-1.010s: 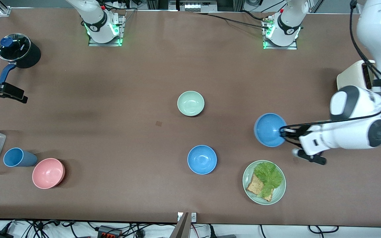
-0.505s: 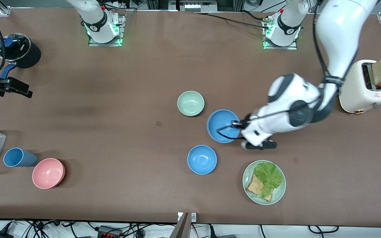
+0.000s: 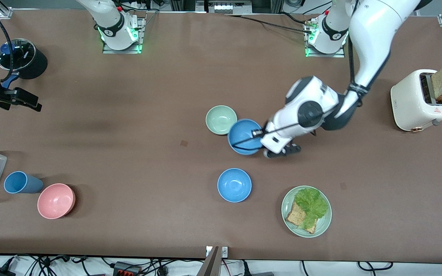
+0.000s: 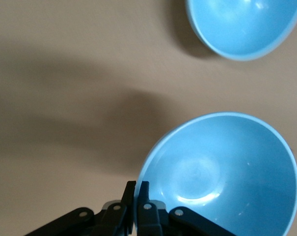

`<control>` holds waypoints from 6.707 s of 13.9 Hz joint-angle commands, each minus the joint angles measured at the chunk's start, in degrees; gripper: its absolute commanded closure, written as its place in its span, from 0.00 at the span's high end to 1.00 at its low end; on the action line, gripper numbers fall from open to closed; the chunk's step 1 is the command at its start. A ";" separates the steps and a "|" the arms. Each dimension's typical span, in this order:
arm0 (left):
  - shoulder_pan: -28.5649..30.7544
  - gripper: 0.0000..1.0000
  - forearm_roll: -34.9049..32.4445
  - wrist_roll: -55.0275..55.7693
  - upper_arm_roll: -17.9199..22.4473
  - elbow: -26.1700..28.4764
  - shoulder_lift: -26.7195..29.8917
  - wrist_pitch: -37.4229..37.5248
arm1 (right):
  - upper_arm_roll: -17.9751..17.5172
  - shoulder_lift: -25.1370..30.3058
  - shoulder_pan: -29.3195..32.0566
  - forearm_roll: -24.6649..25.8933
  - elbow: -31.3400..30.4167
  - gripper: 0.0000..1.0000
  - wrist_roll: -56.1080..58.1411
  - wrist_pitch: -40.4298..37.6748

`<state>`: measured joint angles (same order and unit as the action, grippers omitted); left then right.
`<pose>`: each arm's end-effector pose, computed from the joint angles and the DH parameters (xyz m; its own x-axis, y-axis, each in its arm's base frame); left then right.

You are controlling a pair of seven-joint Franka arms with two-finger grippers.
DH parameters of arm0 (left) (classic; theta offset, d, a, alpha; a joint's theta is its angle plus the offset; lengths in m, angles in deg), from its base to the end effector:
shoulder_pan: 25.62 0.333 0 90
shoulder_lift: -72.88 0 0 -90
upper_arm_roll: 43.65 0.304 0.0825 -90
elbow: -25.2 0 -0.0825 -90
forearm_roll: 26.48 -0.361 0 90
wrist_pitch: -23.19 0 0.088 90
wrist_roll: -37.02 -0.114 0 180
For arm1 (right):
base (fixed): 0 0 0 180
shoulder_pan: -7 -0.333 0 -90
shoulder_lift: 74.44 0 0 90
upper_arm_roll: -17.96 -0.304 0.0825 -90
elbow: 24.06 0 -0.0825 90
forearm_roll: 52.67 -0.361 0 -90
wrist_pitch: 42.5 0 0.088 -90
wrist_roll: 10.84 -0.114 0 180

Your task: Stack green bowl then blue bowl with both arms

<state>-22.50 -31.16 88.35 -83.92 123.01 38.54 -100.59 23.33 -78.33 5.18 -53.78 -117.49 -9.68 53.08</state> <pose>0.5411 -0.3434 0.3071 0.9363 0.2548 -0.2418 0.3014 -0.9363 0.1804 0.5551 -0.0309 0.5501 0.9986 -0.0435 -0.0298 -0.0440 -0.9989 -0.0135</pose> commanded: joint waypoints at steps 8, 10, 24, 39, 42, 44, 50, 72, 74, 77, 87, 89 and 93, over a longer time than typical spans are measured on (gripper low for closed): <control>-6.46 0.01 -1.03 11.25 -0.25 9.77 2.44 -12.79 | -0.80 2.13 1.20 0.41 0.96 1.00 1.13 -1.53; -7.17 0.01 -1.55 11.69 0.36 9.86 2.35 -12.80 | -0.80 2.13 0.94 0.94 0.97 1.00 2.61 -1.27; -9.01 0.08 -8.76 16.09 0.98 9.60 -1.08 -13.41 | -0.98 3.19 0.41 1.99 -1.41 1.00 2.01 1.72; 1.87 0.49 -8.06 -2.95 0.36 -12.01 2.88 15.66 | -0.98 5.73 0.50 1.55 -4.31 1.00 1.92 1.55; 6.17 0.51 -8.32 -16.83 0.80 -14.30 2.44 17.88 | -0.98 5.65 0.58 1.55 -4.13 1.00 2.01 1.37; 8.64 0.54 -8.67 -25.44 0.98 -15.18 2.17 17.88 | -0.98 5.47 0.50 1.64 -3.61 1.00 2.01 1.37; 6.99 0.55 -1.32 -48.50 16.14 -12.56 10.23 17.70 | -0.98 5.21 0.58 1.99 -2.73 1.00 2.37 1.37; 4.70 1.00 7.58 -52.91 26.82 7.94 33.90 23.32 | -0.89 5.12 0.59 1.64 -2.90 1.00 2.19 0.05; 4.70 1.00 7.58 -52.03 26.91 5.84 32.85 23.67 | -0.89 5.12 0.67 1.55 -2.90 1.00 2.10 0.05; 4.52 1.00 7.76 -51.16 26.99 5.29 32.84 23.68 | -0.89 5.03 0.67 1.64 -2.90 1.00 2.10 0.05; 4.43 1.00 7.49 -46.58 27.17 0.46 30.21 28.78 | -0.89 5.12 0.67 1.55 -2.73 1.00 2.63 0.58; 4.43 1.00 7.06 -46.93 27.17 0.29 30.12 27.02 | -0.89 5.12 0.76 1.38 -2.73 1.00 2.63 0.49; 4.43 1.00 7.06 -46.84 27.17 -0.68 29.24 27.28 | -0.89 5.03 0.67 1.38 -2.81 1.00 1.92 0.31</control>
<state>-17.91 -24.90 41.37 -57.08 124.22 68.99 -73.74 22.83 -73.69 5.33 -52.53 -120.28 -7.86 53.67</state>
